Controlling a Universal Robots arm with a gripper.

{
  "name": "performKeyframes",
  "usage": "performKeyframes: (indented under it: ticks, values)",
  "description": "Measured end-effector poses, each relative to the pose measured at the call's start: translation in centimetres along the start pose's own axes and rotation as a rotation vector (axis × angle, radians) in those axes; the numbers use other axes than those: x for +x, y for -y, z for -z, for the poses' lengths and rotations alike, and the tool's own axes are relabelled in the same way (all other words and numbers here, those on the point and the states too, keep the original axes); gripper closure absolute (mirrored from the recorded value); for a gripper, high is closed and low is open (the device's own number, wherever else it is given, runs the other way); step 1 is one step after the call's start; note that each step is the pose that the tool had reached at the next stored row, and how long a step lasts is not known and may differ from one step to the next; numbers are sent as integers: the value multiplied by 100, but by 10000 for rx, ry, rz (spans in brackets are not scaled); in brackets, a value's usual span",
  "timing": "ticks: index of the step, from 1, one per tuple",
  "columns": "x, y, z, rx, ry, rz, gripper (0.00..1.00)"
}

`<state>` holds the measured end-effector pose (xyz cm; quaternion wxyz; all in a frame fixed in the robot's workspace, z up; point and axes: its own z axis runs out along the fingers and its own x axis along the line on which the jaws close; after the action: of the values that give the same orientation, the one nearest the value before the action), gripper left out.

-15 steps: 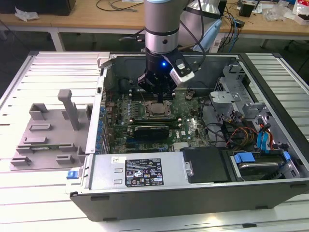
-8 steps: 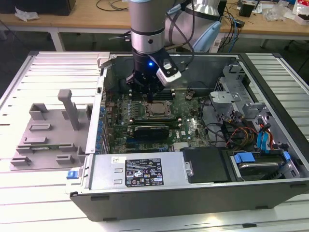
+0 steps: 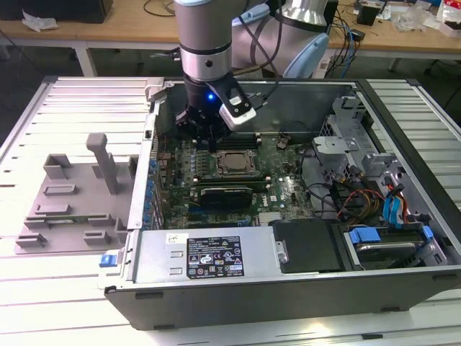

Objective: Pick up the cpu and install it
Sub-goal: 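Install the first cpu locking lever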

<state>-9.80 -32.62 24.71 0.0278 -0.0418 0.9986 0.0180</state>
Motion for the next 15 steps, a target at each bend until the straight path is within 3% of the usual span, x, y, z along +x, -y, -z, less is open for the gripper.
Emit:
performKeyframes:
  ticks: [4,6,9,14,15]
  values:
    - [-1,2,15,-41,-18,-1,89]
    - [-8,-3,124,-42,-17,-2,89]
    - [-12,-6,212,-42,-16,-2,89]
    - [76,-13,218,-60,-16,-2,89]
    - [93,-14,219,-124,-10,-7,89]
